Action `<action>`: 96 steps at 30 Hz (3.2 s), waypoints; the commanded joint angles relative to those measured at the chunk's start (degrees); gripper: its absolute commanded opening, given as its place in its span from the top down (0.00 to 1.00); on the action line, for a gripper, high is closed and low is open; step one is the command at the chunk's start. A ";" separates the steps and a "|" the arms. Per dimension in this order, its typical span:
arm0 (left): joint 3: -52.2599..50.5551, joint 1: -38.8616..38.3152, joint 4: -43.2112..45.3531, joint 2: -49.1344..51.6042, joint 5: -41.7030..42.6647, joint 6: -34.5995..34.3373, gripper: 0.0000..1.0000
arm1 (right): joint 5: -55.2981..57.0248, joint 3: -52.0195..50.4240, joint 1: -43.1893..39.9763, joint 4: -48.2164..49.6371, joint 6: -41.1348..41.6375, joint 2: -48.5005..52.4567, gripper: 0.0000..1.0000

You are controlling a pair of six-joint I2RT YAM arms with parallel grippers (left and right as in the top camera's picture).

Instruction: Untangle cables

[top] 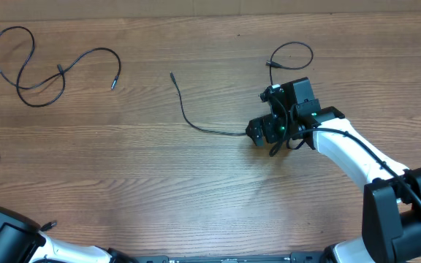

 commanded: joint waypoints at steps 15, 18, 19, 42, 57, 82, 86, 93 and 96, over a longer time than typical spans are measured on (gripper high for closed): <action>19.67 -1.16 -31.87 -0.92 30.05 -2.25 0.96 | -0.24 0.17 -0.15 0.22 0.13 0.39 0.00; 19.67 -1.16 -38.45 -0.92 25.99 -5.38 0.96 | -0.24 0.17 -0.15 0.22 0.13 0.39 0.00; 19.67 -1.14 -40.94 -0.92 23.61 -7.23 0.96 | -0.24 0.17 -0.15 0.22 0.13 0.39 0.00; 19.23 -6.29 -21.79 -0.44 25.88 7.45 0.96 | -0.24 0.17 -0.13 0.22 0.13 0.39 0.00; 33.07 -14.34 1.18 -0.42 24.72 -10.27 0.96 | -0.24 0.17 -0.15 0.22 0.13 0.39 0.00; 33.33 -12.83 -36.13 6.32 -3.43 -8.37 0.96 | -0.24 0.17 -0.15 0.22 0.13 0.39 0.00; 33.33 -12.83 -37.27 7.41 4.42 -7.93 0.96 | -0.24 0.17 -0.15 0.22 0.13 0.39 0.00; 33.27 -12.83 -40.26 7.50 2.78 -7.91 0.81 | -0.24 0.17 -0.15 0.22 0.13 0.39 0.00; 33.27 -12.83 -41.44 7.50 1.79 -5.95 0.82 | -0.24 0.17 -0.15 0.22 0.13 0.39 0.00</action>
